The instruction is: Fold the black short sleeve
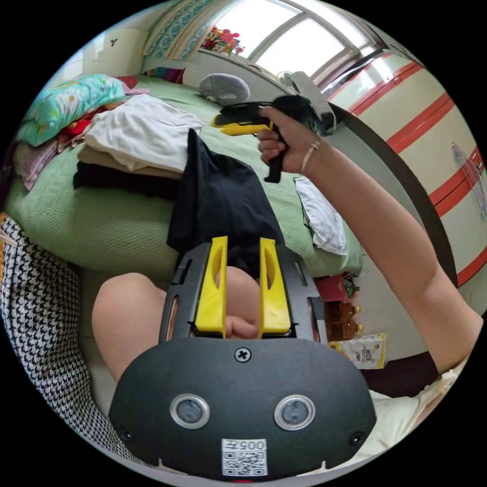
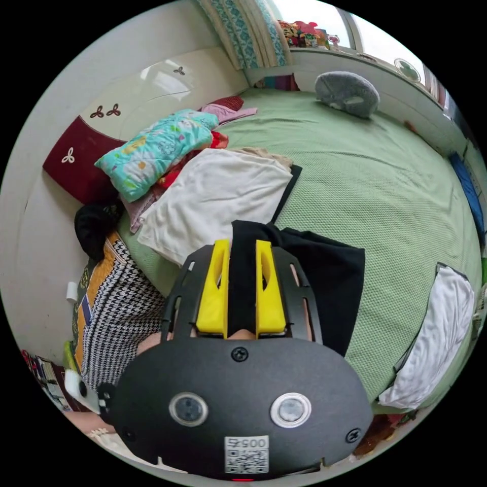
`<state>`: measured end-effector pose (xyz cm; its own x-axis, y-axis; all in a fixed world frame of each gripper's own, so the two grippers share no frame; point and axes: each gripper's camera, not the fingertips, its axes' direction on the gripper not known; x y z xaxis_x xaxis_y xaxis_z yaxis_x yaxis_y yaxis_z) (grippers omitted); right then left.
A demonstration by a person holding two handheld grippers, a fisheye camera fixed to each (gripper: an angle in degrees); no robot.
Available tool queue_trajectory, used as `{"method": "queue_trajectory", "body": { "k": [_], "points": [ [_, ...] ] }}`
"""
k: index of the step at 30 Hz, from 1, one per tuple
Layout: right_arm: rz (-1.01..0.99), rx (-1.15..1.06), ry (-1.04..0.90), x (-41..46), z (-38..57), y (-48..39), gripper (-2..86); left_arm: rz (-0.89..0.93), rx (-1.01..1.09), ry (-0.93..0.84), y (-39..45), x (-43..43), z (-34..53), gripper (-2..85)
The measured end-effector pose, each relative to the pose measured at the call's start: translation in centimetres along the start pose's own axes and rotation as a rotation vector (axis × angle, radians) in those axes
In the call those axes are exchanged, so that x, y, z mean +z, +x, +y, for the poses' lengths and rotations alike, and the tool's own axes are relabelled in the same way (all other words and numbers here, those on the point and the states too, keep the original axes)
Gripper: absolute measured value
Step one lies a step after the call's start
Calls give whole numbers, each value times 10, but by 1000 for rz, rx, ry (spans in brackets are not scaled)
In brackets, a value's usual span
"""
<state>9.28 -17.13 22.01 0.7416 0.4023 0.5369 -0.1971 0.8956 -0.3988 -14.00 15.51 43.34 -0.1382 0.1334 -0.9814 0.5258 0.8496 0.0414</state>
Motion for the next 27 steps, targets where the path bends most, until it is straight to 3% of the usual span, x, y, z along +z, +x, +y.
{"method": "queue_trajectory", "body": {
  "k": [7,12,20,27],
  "points": [
    [168,94,33,-38,19,73,74,-91,-51,60,-46,-5,-49,132],
    [85,257,48,-33,45,126,109,-141,-45,1,-61,25,-85,165],
    [152,181,-16,23,32,128,145,-155,-26,-39,-61,39,-113,156],
    [148,63,-49,64,19,125,105,-109,72,-51,-49,30,-132,146]
  ]
}}
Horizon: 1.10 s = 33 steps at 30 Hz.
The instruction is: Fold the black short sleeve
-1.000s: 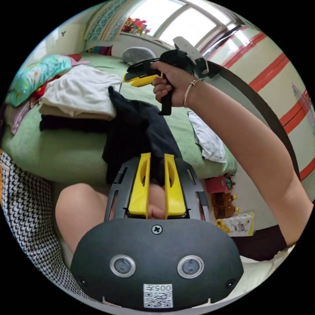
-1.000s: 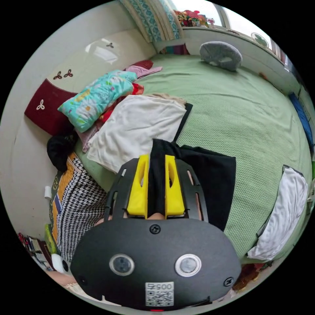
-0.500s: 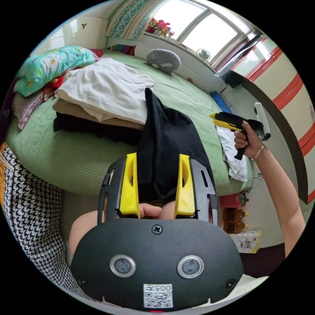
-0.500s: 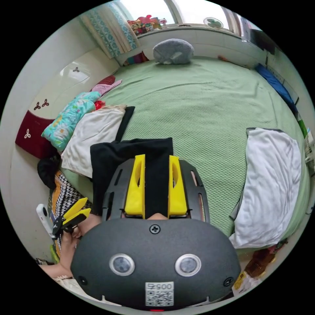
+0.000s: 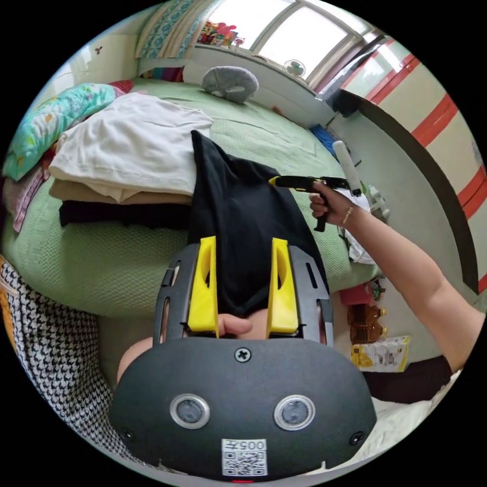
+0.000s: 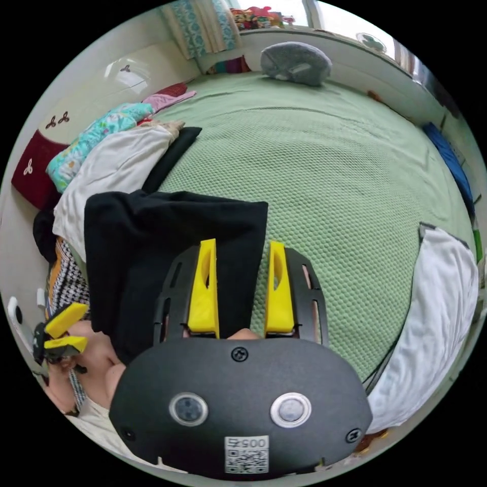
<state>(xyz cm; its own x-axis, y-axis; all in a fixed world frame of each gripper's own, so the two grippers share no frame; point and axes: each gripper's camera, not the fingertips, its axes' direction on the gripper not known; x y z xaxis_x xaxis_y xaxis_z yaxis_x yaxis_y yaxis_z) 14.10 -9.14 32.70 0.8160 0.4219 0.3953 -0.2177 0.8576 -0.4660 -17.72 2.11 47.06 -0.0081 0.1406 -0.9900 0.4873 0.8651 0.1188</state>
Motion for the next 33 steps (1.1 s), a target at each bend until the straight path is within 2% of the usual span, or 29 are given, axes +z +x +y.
{"method": "queue_trajectory", "body": {
  "k": [2,4,9,12,14,17,19,21,23,26,30,33],
  "points": [
    [-40,-44,15,2,1,-2,26,-32,40,25,5,-3,-8,141],
    [-85,-40,33,-4,-2,1,-4,-23,50,55,9,-6,-17,142],
    [-156,-58,58,-41,-21,20,-13,60,105,103,28,-3,-54,145],
    [-22,21,128,-72,-38,46,-12,44,147,151,38,7,-84,145],
    [45,153,165,-95,-55,81,-5,34,141,179,41,18,-112,146],
    [43,353,255,-130,-57,122,4,57,124,213,45,30,-148,148],
    [-22,362,318,-149,-48,126,7,43,117,226,49,36,-167,149],
    [-46,319,298,-156,-36,113,13,19,96,227,53,42,-185,149],
    [111,238,242,-156,-7,72,28,10,96,247,60,43,-207,147],
    [181,232,241,-149,37,27,62,-16,105,232,63,49,-219,153],
    [45,241,122,-137,76,-2,106,64,57,112,49,74,-209,166],
    [130,226,214,-137,124,-28,119,226,26,16,43,89,-210,175]
  ]
}}
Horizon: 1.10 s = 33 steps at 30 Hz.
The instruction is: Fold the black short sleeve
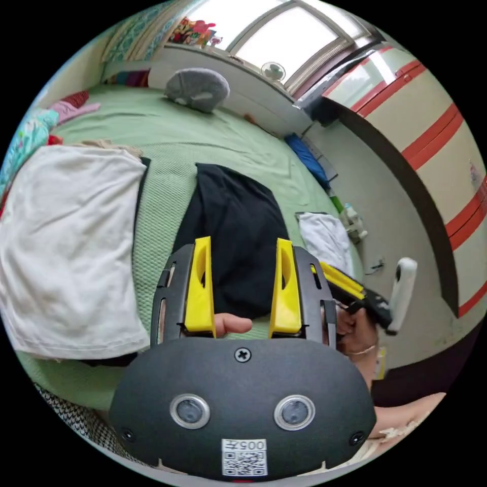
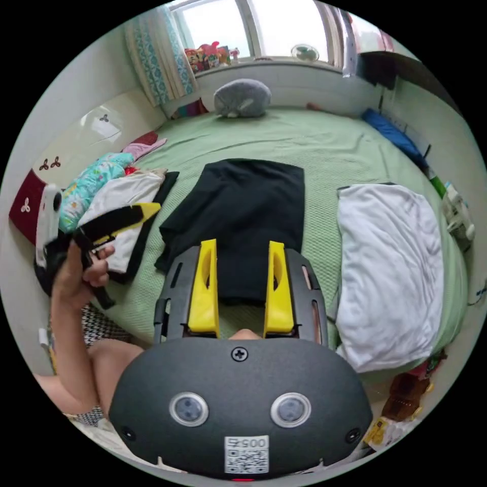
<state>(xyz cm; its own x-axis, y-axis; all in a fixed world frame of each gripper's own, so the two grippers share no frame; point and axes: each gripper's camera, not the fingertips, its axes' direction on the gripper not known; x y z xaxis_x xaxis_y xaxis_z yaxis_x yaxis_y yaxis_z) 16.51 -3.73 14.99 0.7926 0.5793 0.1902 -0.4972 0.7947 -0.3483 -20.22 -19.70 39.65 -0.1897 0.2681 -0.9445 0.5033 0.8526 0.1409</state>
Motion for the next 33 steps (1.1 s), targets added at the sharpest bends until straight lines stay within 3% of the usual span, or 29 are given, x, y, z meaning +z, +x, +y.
{"method": "queue_trajectory", "body": {
  "k": [3,5,10,15,20,26,33],
  "points": [
    [141,-41,16,-14,25,-6,129,92,-23,-7,-3,6,-8,171],
    [179,-93,39,-27,33,-6,134,-78,13,-4,2,9,-12,167],
    [166,-159,-52,-24,47,-9,134,-140,26,29,10,20,-13,161],
    [249,-184,-198,4,53,-22,128,-349,90,-62,33,41,-15,162],
    [166,-163,-196,10,55,-27,122,-301,78,-123,38,64,-2,156],
    [225,-155,-168,15,58,-38,109,-179,31,-214,30,97,18,104],
    [193,-68,-172,17,61,-44,78,-292,115,-331,48,132,39,97]
  ]
}}
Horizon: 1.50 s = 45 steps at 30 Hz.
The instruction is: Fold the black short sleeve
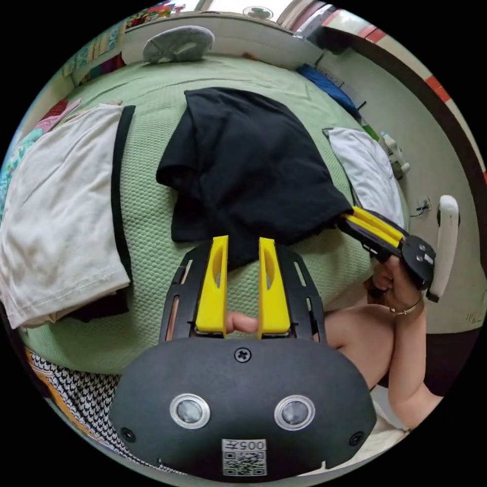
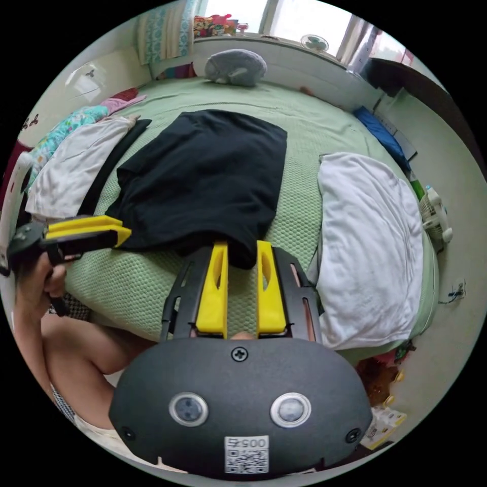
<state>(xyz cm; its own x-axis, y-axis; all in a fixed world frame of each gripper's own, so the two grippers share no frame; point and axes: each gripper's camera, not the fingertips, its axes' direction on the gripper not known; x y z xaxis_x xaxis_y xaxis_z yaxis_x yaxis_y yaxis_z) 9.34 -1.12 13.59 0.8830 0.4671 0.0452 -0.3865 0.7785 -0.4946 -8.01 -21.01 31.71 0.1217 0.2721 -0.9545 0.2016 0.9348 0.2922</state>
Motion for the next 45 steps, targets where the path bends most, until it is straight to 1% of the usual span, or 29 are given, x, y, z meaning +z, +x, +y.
{"method": "queue_trajectory", "body": {
  "k": [2,4,7,9,11,15,17,19,21,22,25,30,32,34,39,41,45],
  "points": [
    [-7,15,-19,2,2,-1,61,-24,-4,-42,6,12,2,86],
    [15,17,-26,3,4,-3,43,-34,2,-31,7,16,5,78],
    [56,-3,-29,2,9,-9,16,-41,20,-24,10,13,10,40],
    [68,-6,-20,-2,14,-10,2,-85,54,64,15,0,15,19],
    [58,13,-4,-9,20,-9,-4,-200,101,268,24,-22,29,9],
    [65,7,17,-16,26,-10,-7,-148,84,374,22,-36,40,4],
    [78,-20,19,-19,29,-13,-8,-129,68,461,19,-46,49,2],
    [114,-46,-4,-17,30,-17,-8,-88,58,477,16,-51,53,2],
    [162,-83,-77,-7,31,-22,-8,-72,54,489,15,-54,58,2],
    [187,-122,-77,-6,32,-27,-7,-60,60,500,15,-57,61,2],
    [220,-129,-35,-16,35,-29,3,-33,74,552,15,-65,70,2],
    [124,-62,105,-45,47,-18,51,-8,39,598,6,-76,80,2],
    [128,-80,193,-56,52,-19,60,2,17,600,-1,-77,83,1],
    [113,-103,209,-58,54,-22,65,10,2,602,-6,-79,84,1],
    [106,-123,156,-50,54,-20,80,40,-22,606,-18,-83,89,0],
    [102,-56,30,-35,50,-8,68,46,-26,596,-23,-83,90,0],
    [125,32,-92,-14,47,11,25,70,-9,575,-28,-84,90,1]
  ]
}}
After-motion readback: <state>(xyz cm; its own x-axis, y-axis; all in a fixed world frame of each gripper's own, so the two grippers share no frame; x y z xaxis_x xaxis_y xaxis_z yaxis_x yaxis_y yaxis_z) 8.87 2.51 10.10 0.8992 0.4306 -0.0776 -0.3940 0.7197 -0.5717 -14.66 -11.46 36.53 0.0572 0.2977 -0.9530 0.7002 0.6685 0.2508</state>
